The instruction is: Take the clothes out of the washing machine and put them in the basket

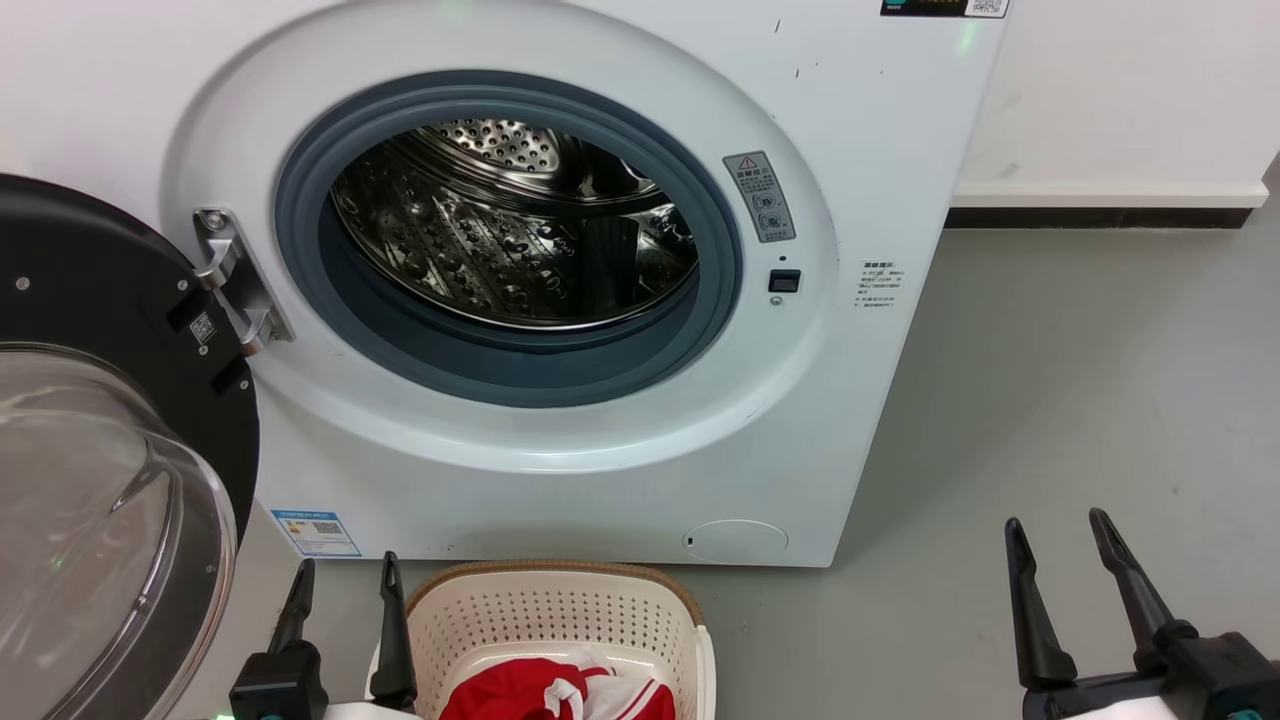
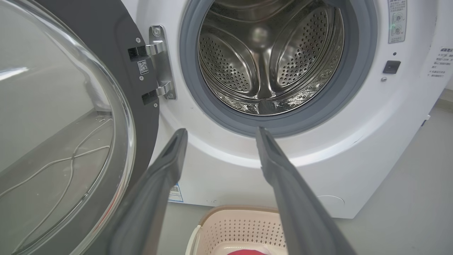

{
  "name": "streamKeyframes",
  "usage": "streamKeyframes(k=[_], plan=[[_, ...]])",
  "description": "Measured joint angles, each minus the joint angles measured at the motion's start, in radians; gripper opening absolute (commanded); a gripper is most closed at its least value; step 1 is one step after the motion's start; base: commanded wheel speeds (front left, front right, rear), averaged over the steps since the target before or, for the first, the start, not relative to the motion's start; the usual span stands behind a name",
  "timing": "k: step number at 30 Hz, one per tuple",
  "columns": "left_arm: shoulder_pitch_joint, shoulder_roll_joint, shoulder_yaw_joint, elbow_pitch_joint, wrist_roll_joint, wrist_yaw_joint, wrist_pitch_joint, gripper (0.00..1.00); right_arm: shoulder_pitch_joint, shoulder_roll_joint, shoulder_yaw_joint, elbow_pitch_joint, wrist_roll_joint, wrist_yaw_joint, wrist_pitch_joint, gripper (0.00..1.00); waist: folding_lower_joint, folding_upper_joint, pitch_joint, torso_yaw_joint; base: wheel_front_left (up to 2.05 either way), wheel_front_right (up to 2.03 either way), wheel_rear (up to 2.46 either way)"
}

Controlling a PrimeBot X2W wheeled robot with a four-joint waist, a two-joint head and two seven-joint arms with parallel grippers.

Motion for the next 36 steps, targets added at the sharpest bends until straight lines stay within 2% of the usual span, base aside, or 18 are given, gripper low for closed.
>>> streamKeyframes(k=[11, 26, 27, 32, 36], plan=[[0.010, -0.020, 0.021, 0.007, 0.025, -0.030, 0.000, 1.00, 0.009, 0.000, 0.000, 0.004, 0.004, 0.000, 0.000, 1.00, 0.0001, 0.0000, -0.011, -0.005, 0.00, 0.00, 0.00], [0.010, -0.026, 0.025, 0.016, 0.036, -0.041, 0.000, 1.00, 0.011, 0.000, 0.006, 0.006, 0.004, 0.000, 0.000, 1.00, 0.0001, 0.0000, -0.016, -0.005, 0.00, 0.00, 0.00], [0.011, -0.026, 0.024, 0.021, 0.035, -0.041, 0.000, 0.00, 0.011, 0.000, 0.006, 0.011, 0.004, 0.000, 0.000, 0.00, 0.0001, 0.0000, -0.016, -0.005, 0.00, 0.00, 0.00], [0.021, -0.028, 0.024, 0.068, 0.024, -0.042, 0.013, 0.00, 0.015, 0.000, 0.009, 0.051, 0.016, 0.000, 0.007, 0.00, 0.0001, 0.0000, -0.016, -0.005, 0.00, 0.00, 0.00], [0.018, -0.028, 0.033, 0.080, -0.054, -0.051, 0.039, 0.00, 0.014, -0.001, 0.011, 0.061, 0.102, 0.000, 0.018, 0.00, 0.0000, 0.0000, -0.015, -0.005, 0.00, 0.00, 0.00]])
